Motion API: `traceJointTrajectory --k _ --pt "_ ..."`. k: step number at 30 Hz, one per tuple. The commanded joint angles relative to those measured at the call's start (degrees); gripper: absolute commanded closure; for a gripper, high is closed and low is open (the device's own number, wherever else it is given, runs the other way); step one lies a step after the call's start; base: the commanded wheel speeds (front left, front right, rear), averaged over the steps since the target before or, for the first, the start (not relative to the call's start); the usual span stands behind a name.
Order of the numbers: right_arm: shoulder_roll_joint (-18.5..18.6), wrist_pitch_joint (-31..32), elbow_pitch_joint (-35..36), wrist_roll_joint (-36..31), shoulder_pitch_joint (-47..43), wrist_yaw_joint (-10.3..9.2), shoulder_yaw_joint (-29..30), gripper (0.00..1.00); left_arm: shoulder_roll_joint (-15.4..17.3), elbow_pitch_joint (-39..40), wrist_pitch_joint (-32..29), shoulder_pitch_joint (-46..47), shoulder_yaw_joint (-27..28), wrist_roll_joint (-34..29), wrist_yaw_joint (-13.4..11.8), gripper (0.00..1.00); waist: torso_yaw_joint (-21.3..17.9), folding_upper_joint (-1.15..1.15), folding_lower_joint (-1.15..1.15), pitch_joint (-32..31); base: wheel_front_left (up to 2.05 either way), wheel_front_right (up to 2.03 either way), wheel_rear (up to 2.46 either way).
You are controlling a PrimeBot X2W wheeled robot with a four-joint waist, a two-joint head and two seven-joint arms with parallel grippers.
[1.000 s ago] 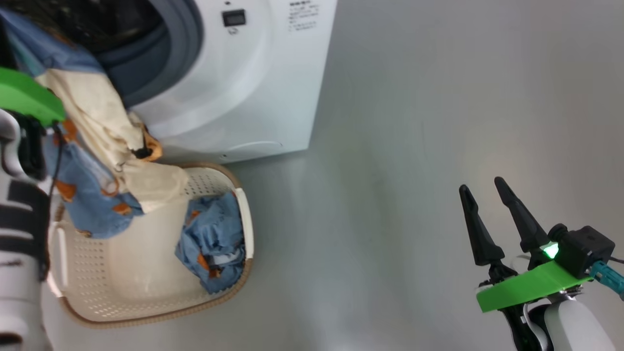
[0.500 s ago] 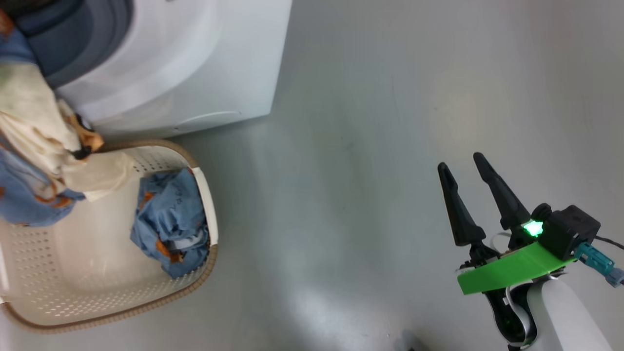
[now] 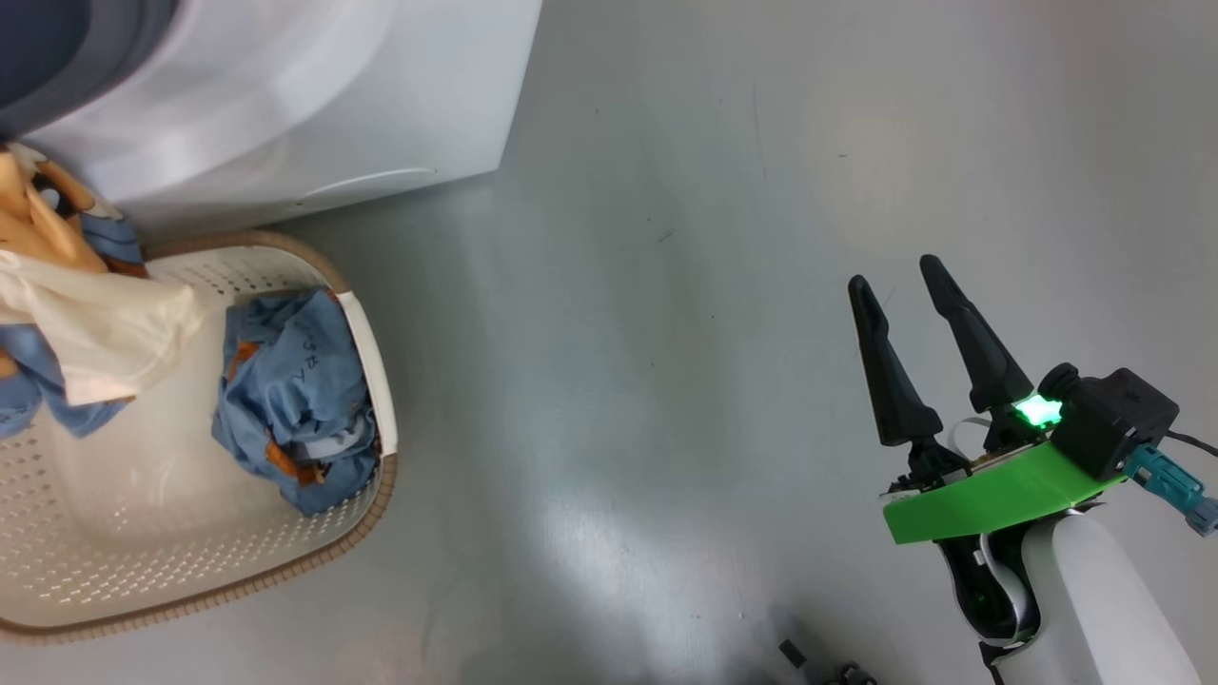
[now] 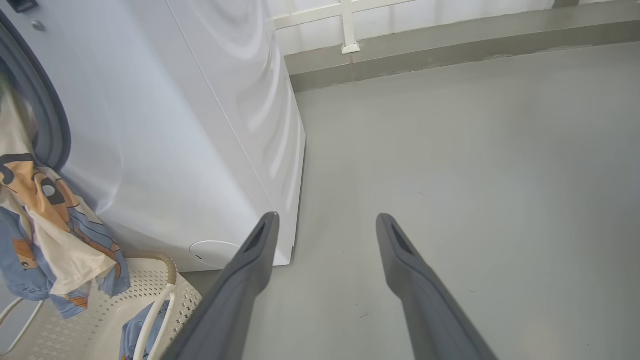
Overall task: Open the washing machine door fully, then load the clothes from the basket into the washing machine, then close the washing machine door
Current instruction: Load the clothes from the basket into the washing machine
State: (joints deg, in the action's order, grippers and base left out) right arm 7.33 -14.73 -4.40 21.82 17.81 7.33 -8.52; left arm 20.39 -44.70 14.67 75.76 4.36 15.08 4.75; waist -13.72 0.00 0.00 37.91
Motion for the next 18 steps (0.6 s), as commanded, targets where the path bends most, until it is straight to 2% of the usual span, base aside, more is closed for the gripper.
traceJointTrajectory --k 1,8,9,10,11,18 --pt "-0.06 -0.27 1.3 0.02 -0.55 0.16 -1.0 0.0 2.05 1.27 0.31 -2.7 1.19 -1.04 0.07 1.0 0.13 0.0 0.0 0.19 0.0 0.0 0.0" --pt "0.13 -0.27 0.85 0.21 -0.41 0.16 -1.58 0.0 1.23 -9.21 0.32 -3.31 0.8 -2.34 1.16 1.0 0.57 0.0 0.0 -0.29 0.0 0.0 0.0" --pt "0.14 -0.27 0.82 0.2 -0.42 0.16 -1.64 0.0 1.21 -10.75 0.32 -3.02 0.75 -2.35 1.23 0.69 0.63 0.0 0.0 -0.4 0.0 0.0 0.0" --pt "0.17 -0.27 0.79 0.19 -0.44 0.16 -1.67 0.0 1.23 -12.16 0.32 -2.63 0.58 -2.45 1.32 0.52 0.7 0.0 0.0 -0.51 0.0 0.0 0.0" --pt "0.21 -0.27 0.79 0.2 -0.46 0.16 -1.65 0.0 1.44 -12.87 0.32 -2.23 0.16 -2.94 1.37 0.0 0.77 0.0 0.0 -0.54 0.0 0.0 0.0" --pt "0.74 -0.27 0.69 0.29 -0.64 0.16 -1.58 0.0 0.95 -16.95 0.32 -1.54 -0.61 -3.13 1.91 0.0 1.51 0.0 0.0 -1.4 0.0 0.0 0.0"
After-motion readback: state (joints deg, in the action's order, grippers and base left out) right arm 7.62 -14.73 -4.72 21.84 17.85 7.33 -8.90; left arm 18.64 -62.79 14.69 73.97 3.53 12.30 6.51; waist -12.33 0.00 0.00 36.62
